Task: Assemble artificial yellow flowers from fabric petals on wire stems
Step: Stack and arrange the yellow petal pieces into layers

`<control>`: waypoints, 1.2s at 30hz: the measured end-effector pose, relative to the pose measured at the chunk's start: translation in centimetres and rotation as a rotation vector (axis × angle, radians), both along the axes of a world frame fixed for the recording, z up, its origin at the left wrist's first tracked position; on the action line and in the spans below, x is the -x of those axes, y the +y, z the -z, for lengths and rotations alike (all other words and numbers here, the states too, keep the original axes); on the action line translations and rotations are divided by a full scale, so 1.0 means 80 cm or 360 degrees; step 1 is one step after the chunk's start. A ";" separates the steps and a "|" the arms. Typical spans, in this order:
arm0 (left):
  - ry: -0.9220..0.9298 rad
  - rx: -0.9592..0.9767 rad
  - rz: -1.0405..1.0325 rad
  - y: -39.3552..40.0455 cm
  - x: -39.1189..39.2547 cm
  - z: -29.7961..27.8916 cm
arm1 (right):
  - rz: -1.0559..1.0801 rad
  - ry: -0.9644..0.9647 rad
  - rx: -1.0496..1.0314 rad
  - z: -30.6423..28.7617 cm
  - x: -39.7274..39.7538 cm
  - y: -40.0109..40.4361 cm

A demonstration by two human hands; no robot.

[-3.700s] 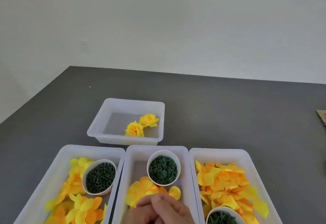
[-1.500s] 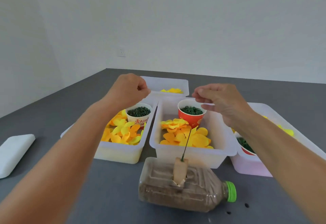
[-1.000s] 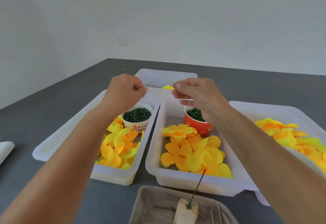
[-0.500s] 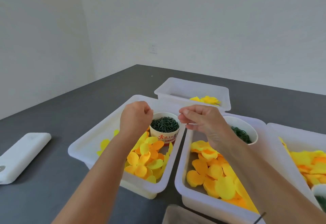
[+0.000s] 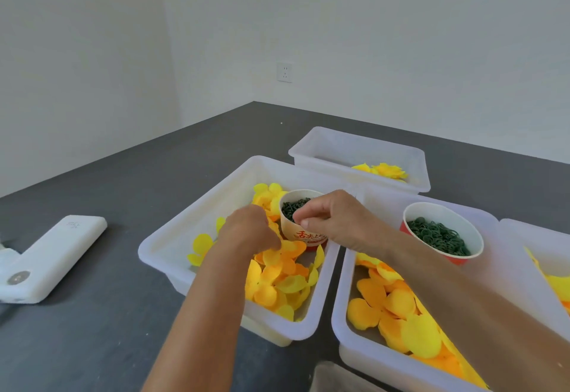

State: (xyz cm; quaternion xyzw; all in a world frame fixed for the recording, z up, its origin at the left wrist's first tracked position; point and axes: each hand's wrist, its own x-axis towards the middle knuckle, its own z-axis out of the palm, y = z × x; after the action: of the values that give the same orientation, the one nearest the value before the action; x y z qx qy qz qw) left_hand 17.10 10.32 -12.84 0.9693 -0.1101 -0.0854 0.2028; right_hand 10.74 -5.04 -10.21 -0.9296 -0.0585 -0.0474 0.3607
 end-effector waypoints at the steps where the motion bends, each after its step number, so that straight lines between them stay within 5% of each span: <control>1: 0.0078 -0.0043 0.0044 0.000 0.000 0.000 | -0.0023 0.0036 0.0070 0.000 -0.001 0.002; 9: 0.0169 -0.0074 0.0098 0.001 0.001 0.006 | -0.0178 0.0289 0.0707 0.003 -0.009 0.015; 22: 0.0158 0.0469 -0.0300 0.008 -0.010 0.000 | -0.0363 0.0479 0.1169 0.015 -0.024 0.033; 28: 0.0311 0.0537 -0.0198 0.007 -0.008 -0.002 | -0.0286 0.0440 0.1111 0.019 -0.026 0.040; 36: 0.0298 0.0800 -0.0284 0.006 -0.010 -0.002 | -0.0011 0.0134 0.0620 0.014 -0.016 0.033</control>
State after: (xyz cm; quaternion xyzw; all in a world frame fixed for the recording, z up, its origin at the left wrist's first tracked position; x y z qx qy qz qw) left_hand 17.92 10.83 -12.65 0.8824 -0.0229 -0.1265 0.4527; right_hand 12.06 -2.36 -11.34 -0.9828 -0.0547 0.0049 0.1762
